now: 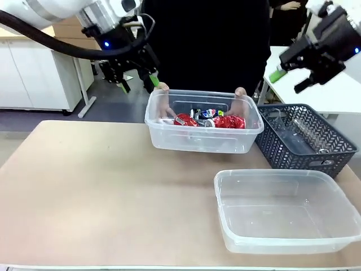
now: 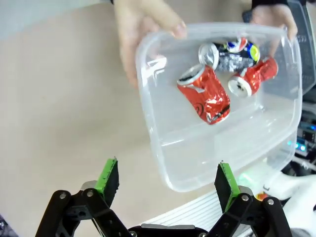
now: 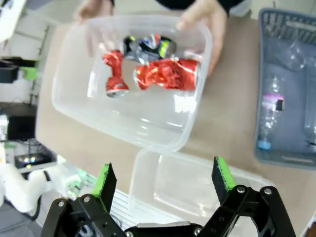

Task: Sort the waste into each basket.
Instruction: Release the Organizing box you were holding, then pick up the Organizing box on the right side of the table and lift it.

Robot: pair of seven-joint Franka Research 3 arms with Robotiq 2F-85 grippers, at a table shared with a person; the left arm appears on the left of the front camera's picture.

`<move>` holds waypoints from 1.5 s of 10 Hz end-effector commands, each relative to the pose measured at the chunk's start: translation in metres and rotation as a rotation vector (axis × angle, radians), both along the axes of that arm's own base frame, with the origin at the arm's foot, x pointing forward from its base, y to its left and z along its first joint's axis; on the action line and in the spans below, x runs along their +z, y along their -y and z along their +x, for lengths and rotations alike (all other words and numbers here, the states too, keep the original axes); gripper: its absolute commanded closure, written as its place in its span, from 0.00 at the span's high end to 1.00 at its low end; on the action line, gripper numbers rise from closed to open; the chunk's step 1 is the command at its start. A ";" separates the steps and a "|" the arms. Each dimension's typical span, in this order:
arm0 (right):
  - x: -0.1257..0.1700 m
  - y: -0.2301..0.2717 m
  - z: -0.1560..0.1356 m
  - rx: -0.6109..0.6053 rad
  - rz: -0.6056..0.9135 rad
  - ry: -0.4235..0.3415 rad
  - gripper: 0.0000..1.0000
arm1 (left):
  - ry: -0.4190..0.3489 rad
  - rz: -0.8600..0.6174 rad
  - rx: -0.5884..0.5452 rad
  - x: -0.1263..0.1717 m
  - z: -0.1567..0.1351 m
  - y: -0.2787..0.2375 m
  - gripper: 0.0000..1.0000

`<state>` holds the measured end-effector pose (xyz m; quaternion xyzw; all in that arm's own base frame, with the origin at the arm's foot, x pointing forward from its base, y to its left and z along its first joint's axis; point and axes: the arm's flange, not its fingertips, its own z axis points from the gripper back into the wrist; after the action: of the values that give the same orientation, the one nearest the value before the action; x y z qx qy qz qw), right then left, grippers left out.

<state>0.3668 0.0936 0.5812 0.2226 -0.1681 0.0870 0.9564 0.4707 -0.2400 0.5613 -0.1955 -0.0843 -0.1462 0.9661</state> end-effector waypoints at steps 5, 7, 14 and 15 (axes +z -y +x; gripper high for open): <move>0.014 0.002 -0.004 -0.001 0.027 0.027 1.00 | 0.005 -0.008 0.044 0.004 0.004 -0.002 1.00; 0.014 0.002 -0.004 -0.001 0.027 0.027 1.00 | 0.003 -0.006 0.024 0.002 0.004 -0.002 1.00; 0.042 0.146 -0.157 -0.364 -0.397 -0.107 1.00 | -0.281 0.169 -0.068 -0.020 -0.172 0.156 1.00; 0.045 0.146 -0.158 -0.453 -0.426 -0.026 1.00 | -0.308 0.261 -0.093 -0.025 -0.174 0.160 1.00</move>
<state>0.1953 -0.0622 0.6379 0.0046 -0.1431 -0.0555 0.9881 0.2805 -0.4073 0.5317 -0.1204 0.0655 -0.1539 0.9785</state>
